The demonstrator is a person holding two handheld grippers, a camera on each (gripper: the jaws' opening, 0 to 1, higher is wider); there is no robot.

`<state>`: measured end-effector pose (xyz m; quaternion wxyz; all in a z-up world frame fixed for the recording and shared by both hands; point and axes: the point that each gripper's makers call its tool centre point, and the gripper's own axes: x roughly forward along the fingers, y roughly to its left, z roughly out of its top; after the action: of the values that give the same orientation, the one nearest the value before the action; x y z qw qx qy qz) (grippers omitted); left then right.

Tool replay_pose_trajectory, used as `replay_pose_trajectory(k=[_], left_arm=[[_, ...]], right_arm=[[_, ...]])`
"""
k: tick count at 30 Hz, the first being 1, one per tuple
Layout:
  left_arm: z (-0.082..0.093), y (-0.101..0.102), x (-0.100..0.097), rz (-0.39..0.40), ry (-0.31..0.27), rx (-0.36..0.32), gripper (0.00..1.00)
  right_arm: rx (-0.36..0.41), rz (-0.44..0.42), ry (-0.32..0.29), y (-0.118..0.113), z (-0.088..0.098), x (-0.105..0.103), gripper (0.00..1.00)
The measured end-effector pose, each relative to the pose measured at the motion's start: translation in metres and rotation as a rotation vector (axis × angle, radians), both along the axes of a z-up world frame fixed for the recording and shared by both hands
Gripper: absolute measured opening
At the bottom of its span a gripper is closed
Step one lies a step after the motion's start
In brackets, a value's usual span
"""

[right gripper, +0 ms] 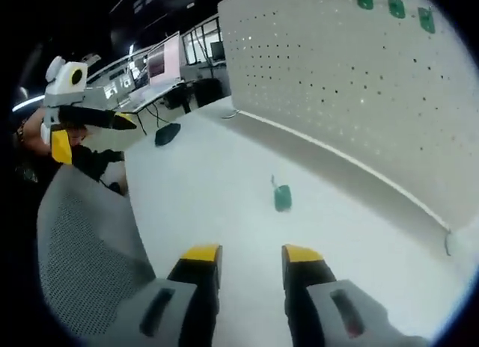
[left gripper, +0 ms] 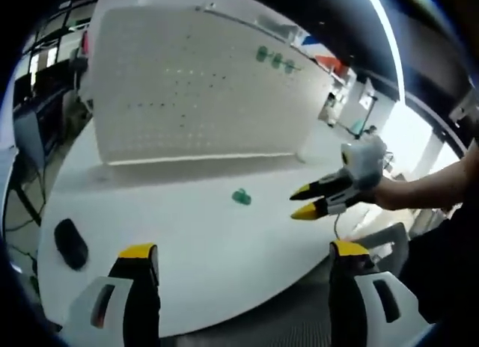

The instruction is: Insert the hook assembly into the mounting plate slot until the hook locks in place.

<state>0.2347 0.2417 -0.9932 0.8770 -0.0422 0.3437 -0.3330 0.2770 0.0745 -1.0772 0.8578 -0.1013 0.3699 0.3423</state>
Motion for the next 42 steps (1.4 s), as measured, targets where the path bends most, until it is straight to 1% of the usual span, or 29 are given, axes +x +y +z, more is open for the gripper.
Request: replay_pose_trajectory(k=[2,5,9,12,16,19,22,26,29,30,32,34,36,38,42], left_arm=[[0.001,0.000,0.001,-0.001,0.003,0.008,0.95],[0.005,0.001,0.004,0.004,-0.005,0.004,0.96],[0.003,0.003,0.007,0.005,-0.002,0.014,0.95],[0.002,0.003,0.008,0.002,0.001,0.017,0.95],[0.002,0.000,0.008,0.007,0.007,0.007,0.95],[-0.002,-0.001,0.007,0.001,0.017,0.014,0.95],[-0.002,-0.001,0.006,0.005,0.023,0.010,0.95],[-0.003,0.000,0.006,0.010,0.025,0.012,0.95],[-0.001,0.004,0.008,0.023,0.017,0.017,0.94],[-0.001,0.005,0.009,0.026,0.018,0.016,0.93],[-0.001,0.008,0.010,0.036,0.018,0.013,0.93],[-0.002,0.009,0.010,0.040,0.022,0.016,0.93],[-0.003,0.008,0.009,0.035,0.026,0.020,0.93],[-0.004,0.008,0.009,0.033,0.029,0.022,0.93],[-0.005,0.006,0.009,0.038,0.033,0.011,0.93]], right_arm=[[-0.009,0.013,0.012,0.003,-0.007,0.007,0.28],[-0.012,0.028,0.016,0.009,-0.010,0.018,0.28],[-0.022,0.048,0.014,0.015,-0.014,0.031,0.28],[-0.008,0.043,0.012,0.019,-0.013,0.043,0.28],[-0.017,0.042,0.016,0.024,-0.017,0.058,0.27],[-0.021,0.052,0.020,0.029,-0.017,0.066,0.26],[-0.037,0.079,0.036,0.036,-0.022,0.072,0.26],[-0.061,0.094,0.063,0.044,-0.031,0.080,0.25],[-0.091,0.089,0.093,0.047,-0.036,0.083,0.22],[-0.123,0.102,0.102,0.046,-0.039,0.083,0.20],[-0.142,0.121,0.096,0.048,-0.042,0.086,0.17],[-0.197,0.131,0.105,0.042,-0.046,0.089,0.12],[-0.189,0.106,0.114,0.041,-0.046,0.093,0.10],[-0.184,0.086,0.133,0.039,-0.047,0.094,0.05],[-0.198,0.081,0.122,0.035,-0.045,0.096,0.01]])
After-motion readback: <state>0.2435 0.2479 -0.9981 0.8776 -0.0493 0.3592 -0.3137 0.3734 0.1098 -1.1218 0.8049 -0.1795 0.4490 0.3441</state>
